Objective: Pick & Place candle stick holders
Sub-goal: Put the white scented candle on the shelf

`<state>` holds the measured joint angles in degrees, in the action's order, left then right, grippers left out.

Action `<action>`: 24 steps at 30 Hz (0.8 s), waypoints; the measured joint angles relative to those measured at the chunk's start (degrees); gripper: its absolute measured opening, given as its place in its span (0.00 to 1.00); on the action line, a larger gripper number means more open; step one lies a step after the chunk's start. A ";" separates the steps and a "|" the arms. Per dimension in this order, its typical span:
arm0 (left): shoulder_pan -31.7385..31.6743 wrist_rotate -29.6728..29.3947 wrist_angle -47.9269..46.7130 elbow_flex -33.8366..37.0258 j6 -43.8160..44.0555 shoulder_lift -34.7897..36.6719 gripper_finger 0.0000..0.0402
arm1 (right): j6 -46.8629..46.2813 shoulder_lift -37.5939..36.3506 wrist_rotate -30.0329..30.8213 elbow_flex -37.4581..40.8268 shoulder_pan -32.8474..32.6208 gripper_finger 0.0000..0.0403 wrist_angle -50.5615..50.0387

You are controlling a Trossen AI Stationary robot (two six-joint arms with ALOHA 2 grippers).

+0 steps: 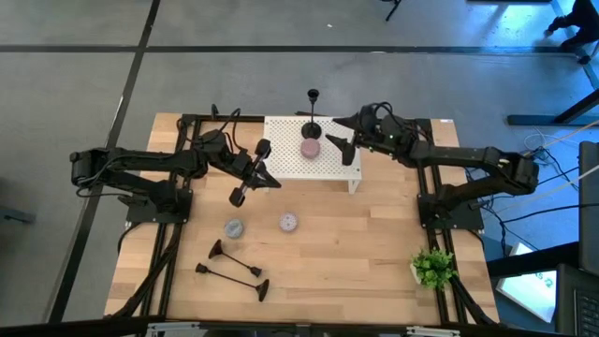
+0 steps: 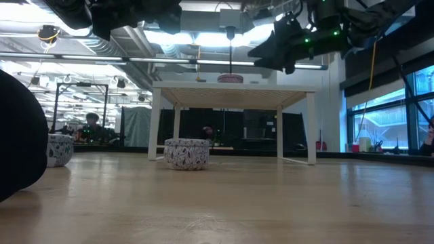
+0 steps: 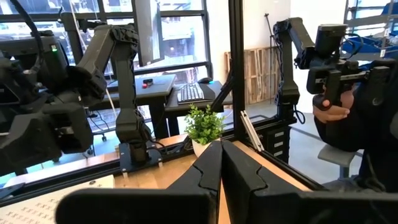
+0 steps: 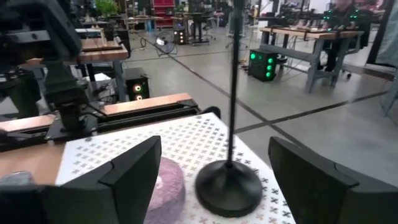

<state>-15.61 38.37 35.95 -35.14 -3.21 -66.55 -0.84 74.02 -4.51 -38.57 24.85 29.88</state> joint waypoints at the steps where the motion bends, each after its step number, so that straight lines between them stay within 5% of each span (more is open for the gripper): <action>1: 0.18 0.00 0.00 0.00 0.06 -0.01 0.01 | 0.00 -0.04 0.00 0.00 -0.30 0.75 -0.21; 15: 1.31 0.02 0.35 0.00 -0.12 0.01 0.01 | 0.70 -9.02 -0.03 0.00 -3.32 0.75 -10.64; 24: 2.49 -0.23 0.79 -0.02 1.60 0.01 0.01 | 0.84 -16.62 -0.19 0.00 -11.53 0.74 -19.70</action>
<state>-13.13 38.14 36.74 -35.16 -1.61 -66.54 -0.01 57.40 -4.70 -38.57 13.32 10.17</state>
